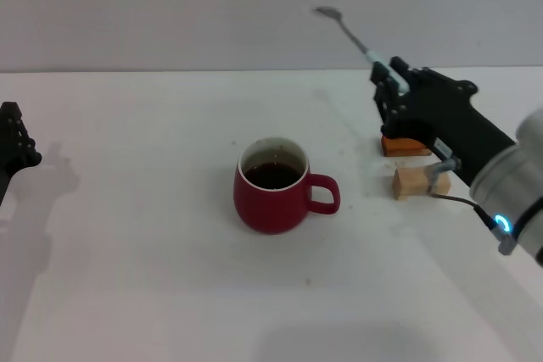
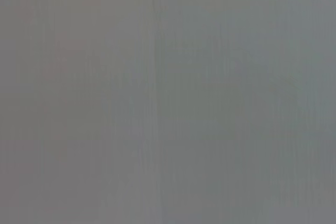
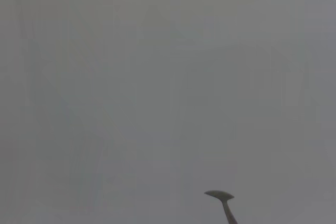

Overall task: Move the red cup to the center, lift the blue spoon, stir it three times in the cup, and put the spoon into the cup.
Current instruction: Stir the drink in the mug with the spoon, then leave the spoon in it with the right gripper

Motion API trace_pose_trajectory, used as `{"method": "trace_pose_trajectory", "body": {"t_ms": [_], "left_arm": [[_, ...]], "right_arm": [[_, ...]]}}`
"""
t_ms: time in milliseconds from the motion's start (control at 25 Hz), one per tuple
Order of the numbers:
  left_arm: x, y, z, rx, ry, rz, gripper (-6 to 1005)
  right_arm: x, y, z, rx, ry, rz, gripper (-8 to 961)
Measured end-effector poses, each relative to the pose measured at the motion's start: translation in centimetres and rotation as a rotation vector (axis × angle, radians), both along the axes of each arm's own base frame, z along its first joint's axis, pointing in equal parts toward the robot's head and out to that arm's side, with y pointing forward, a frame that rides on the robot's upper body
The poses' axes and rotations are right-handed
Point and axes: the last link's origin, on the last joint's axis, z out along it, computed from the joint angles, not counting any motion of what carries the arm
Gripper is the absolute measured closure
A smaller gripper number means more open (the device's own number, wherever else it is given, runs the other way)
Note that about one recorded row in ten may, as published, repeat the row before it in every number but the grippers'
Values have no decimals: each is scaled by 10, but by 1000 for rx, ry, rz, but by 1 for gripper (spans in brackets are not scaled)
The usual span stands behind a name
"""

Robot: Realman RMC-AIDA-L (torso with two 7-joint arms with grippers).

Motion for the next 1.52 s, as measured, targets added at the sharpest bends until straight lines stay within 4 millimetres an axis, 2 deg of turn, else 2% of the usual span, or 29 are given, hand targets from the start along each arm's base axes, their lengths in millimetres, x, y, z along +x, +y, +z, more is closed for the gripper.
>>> {"method": "trace_pose_trajectory", "body": {"t_ms": [520, 800, 960, 1160, 1520], "left_arm": [[-1, 0, 2, 8, -1, 7, 998], [-1, 0, 2, 8, 0, 7, 998], [-2, 0, 2, 8, 0, 8, 998], [-1, 1, 2, 9, 1, 7, 998], [-1, 2, 1, 4, -1, 11, 998]], "right_arm": [[-25, 12, 24, -206, -115, -38, 794], [-44, 14, 49, -253, -228, -42, 794], [-63, 16, 65, -318, -290, -6, 794], [-81, 17, 76, -389, -334, 12, 794], [-103, 20, 83, -499, -420, 25, 794]]}}
